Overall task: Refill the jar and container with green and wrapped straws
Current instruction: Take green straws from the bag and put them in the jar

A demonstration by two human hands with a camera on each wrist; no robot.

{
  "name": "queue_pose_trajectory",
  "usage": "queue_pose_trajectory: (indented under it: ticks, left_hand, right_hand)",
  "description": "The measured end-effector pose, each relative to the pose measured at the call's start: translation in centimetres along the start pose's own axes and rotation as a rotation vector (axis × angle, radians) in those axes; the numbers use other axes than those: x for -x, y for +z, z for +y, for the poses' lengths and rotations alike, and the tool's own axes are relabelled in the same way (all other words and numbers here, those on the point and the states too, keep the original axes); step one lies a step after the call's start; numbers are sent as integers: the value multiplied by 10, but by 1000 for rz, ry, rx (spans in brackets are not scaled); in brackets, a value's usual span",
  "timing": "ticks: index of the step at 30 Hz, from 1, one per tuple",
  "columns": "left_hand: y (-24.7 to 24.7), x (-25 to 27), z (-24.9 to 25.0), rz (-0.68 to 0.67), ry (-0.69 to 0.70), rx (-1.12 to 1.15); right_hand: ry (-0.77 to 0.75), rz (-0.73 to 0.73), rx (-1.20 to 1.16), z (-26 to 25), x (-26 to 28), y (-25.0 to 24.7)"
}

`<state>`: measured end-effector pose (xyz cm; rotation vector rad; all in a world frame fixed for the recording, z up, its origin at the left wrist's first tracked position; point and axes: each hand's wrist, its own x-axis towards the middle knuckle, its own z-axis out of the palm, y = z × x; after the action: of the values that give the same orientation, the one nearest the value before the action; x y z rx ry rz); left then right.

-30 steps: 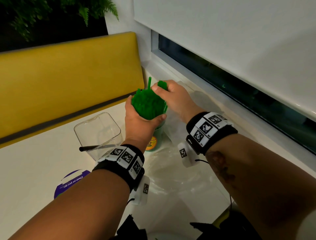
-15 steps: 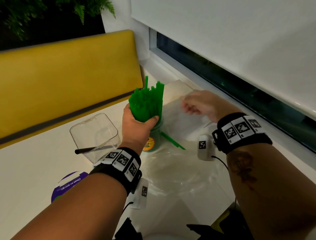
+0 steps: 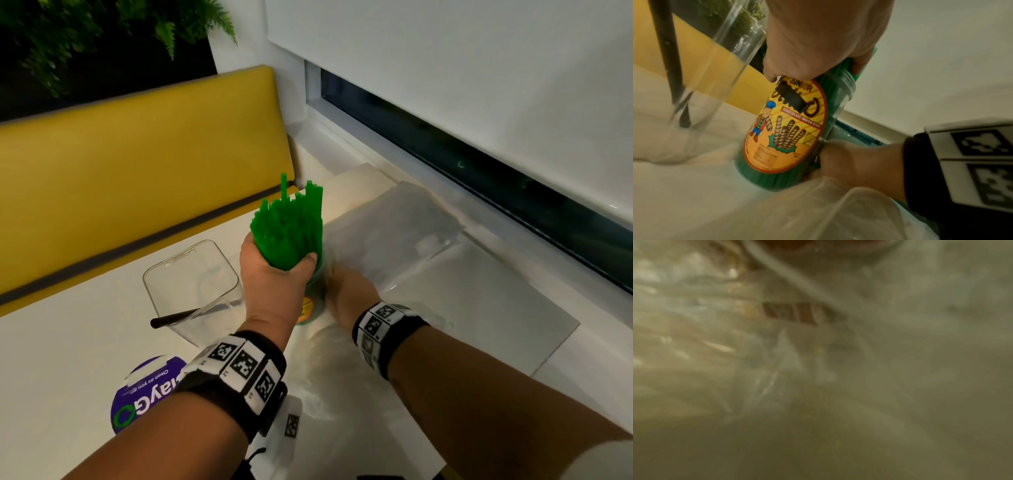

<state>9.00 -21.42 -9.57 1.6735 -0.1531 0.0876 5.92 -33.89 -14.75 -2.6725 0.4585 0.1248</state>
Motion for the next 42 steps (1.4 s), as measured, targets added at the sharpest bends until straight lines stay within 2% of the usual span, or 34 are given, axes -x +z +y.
queue_pose_trajectory:
  ticks: [4, 7, 9, 10, 12, 14, 15, 17, 19, 22, 27, 30, 35, 38, 40, 42]
  left_hand:
    - [-2, -2, -3, -20, 33, 7]
    - [-3, -2, -4, -53, 52, 16]
    - [-4, -3, -3, -87, 58, 19]
    - [-5, -3, -4, -101, 60, 23]
    - [-6, -4, -5, -126, 63, 19]
    - [-6, -5, -5, -155, 56, 13]
    - [-6, -5, -5, -165, 51, 17]
    - [-6, -6, -5, -184, 45, 37]
    - [-7, -6, -3, -202, 41, 52]
    - [-8, -8, -2, -210, 16, 71]
    - [-8, -8, -4, -207, 18, 74]
    - [-4, -8, -4, -207, 19, 81]
    - [-3, -9, -5, -203, 2, 116]
    - [-3, -10, -5, -207, 17, 111]
    - [-3, -10, -6, -209, 21, 105]
    - [-2, -10, -5, -211, 19, 107]
  right_hand:
    - [5, -127, 103, 3, -3, 8]
    - [62, -238, -31, 5, -7, -8]
    - [111, -243, -122, 1, -7, -38]
    - [143, -181, -230, -2, -6, -58]
    - [196, 32, -629, -6, -3, -101]
    - [142, 354, -933, -13, -3, -135]
    - [81, 450, -984, -19, -2, -146]
    - [-20, 482, -950, -33, 3, -152]
    - [-91, 406, -796, -49, 9, -146]
    - [-175, 375, -738, -60, 13, -123]
    - [-81, 541, -962, -56, 6, -98]
    - [-46, 587, -851, -52, 9, -78]
    - [-127, 531, -757, -46, 21, -43]
    - [-122, 461, -809, -45, 26, -57]
    - [-188, 533, -927, -50, 31, -77]
    - [-324, 674, -965, -59, 36, -97]
